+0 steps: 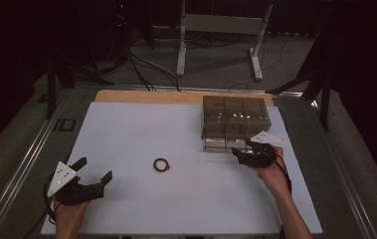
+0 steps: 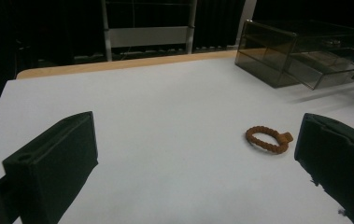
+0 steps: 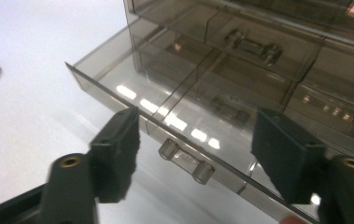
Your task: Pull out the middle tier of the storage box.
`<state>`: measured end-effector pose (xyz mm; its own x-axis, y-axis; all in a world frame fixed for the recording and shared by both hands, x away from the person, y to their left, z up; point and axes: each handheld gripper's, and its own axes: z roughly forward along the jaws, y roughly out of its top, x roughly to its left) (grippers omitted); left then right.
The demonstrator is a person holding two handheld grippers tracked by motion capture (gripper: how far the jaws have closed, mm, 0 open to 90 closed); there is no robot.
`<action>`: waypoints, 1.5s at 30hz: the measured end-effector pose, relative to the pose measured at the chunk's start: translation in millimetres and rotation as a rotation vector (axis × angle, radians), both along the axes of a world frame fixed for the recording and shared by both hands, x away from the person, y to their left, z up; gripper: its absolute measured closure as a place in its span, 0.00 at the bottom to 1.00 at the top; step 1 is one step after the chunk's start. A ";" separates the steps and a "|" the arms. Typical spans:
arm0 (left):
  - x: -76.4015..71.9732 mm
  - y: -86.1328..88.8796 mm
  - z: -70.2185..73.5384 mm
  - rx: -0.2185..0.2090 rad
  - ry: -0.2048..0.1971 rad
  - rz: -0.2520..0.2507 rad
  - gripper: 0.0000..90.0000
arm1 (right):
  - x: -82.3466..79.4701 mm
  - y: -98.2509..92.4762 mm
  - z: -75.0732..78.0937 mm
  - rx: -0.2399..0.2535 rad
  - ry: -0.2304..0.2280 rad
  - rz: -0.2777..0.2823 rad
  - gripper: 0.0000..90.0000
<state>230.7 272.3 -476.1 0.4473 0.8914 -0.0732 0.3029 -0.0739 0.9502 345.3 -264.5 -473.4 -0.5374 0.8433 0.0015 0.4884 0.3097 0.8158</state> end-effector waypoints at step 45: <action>0.0 -1.8 2.1 -0.011 0.025 0.052 0.01 | -65.4 -21.2 10.0 0.198 -0.175 -0.110 0.00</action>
<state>230.7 270.5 -474.0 0.3984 0.9124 -0.0937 0.3294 -0.0470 0.9430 279.9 -285.8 -463.4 -0.4490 0.8893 0.0872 0.3568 0.0890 0.9299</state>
